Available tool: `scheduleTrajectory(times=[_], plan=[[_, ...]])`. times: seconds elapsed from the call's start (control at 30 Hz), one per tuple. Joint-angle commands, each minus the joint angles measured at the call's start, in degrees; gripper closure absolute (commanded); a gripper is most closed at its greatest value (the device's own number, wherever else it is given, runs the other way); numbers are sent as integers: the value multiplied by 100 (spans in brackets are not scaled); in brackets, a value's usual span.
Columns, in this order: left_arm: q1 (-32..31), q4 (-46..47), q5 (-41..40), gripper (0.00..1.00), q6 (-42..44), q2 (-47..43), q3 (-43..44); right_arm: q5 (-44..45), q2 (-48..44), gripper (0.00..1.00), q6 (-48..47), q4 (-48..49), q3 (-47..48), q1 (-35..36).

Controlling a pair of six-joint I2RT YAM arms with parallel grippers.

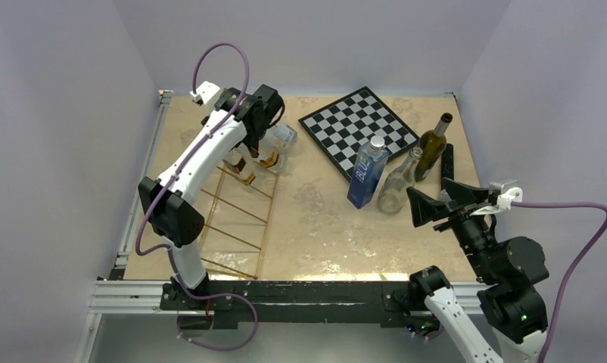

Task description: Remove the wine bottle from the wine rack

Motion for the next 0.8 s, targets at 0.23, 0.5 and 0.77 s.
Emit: scheduleTrajectory(times=[0.23, 0.5, 0.77], plan=[[-324, -276, -901, 100, 549, -649, 673, -134, 153, 1, 65, 226, 102, 24], [-484, 337, -805, 100, 1370, -1013, 711, -148, 160, 1, 78, 217, 140, 28], [-923, 2767, -537, 100, 3814, -1876, -306, -161, 183, 1, 121, 210, 127, 27]])
